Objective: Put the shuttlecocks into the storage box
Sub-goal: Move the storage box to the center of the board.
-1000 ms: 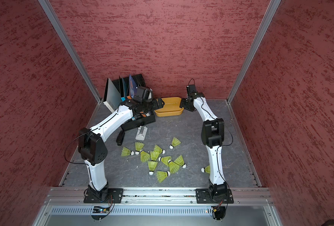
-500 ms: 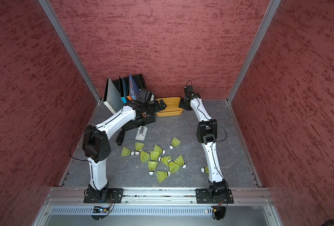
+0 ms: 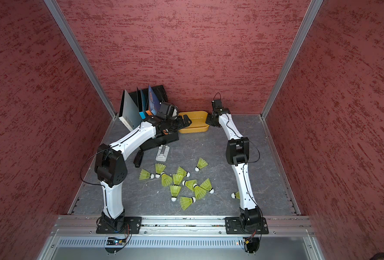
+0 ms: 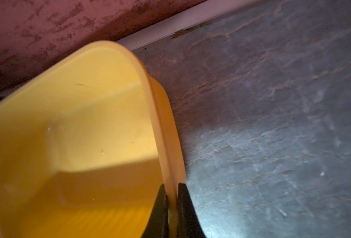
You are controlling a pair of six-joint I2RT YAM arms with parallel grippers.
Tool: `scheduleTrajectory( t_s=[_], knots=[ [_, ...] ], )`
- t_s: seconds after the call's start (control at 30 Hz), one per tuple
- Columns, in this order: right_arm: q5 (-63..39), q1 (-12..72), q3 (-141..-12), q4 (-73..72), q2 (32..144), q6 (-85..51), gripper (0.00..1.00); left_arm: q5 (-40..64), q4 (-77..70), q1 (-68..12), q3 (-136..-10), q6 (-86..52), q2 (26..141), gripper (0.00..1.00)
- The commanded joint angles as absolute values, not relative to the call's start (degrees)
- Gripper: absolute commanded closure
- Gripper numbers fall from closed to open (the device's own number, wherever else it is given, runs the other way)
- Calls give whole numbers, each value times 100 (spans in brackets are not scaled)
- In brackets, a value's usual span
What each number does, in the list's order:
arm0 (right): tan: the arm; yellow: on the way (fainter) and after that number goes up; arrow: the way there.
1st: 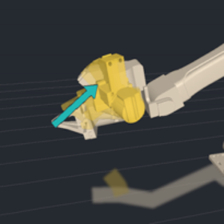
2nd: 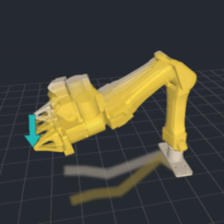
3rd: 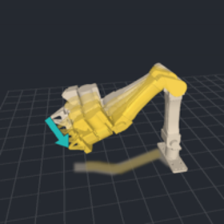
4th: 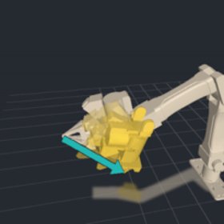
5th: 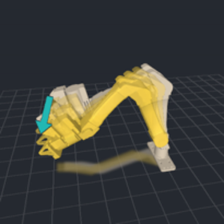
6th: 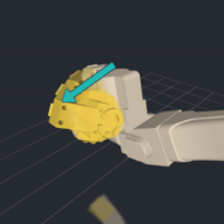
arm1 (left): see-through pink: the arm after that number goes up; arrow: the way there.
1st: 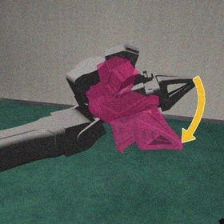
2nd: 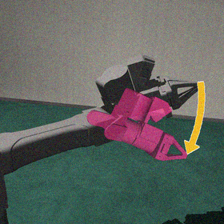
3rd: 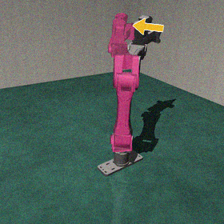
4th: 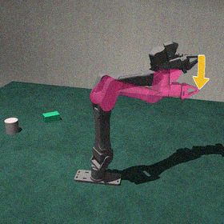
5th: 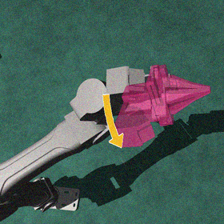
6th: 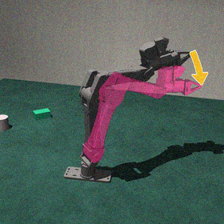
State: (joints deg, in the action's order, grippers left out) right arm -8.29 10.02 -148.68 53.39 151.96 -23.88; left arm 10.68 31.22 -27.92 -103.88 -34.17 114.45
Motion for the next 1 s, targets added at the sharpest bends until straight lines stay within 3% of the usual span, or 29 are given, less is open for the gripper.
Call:
scheduleTrajectory(
  t_s=[0.0, 0.23, 0.4, 0.6, 0.97],
  knots=[
    [-584, 998, -14895, 5290, 15079, -2253, 100, 1152, 3053, -2742, -10294, -3245, 11467, 0],
    [-572, 1045, -13758, 4901, 14182, -1987, 100, 1178, 2990, -2707, -10069, -3127, 11364, 1],
    [-515, 1050, -11549, 3883, 12814, -2001, 100, 1179, 2944, -2664, -9868, -3078, 11228, 1],
    [-453, 1038, -9883, 3303, 11626, -2322, 100, 1237, 2898, -2705, -9714, -3059, 11136, 2],
    [-421, 849, -7683, 2804, 10197, -2690, 100, 1208, 2778, -3078, -8947, -3048, 10574, 3]
  ],
)
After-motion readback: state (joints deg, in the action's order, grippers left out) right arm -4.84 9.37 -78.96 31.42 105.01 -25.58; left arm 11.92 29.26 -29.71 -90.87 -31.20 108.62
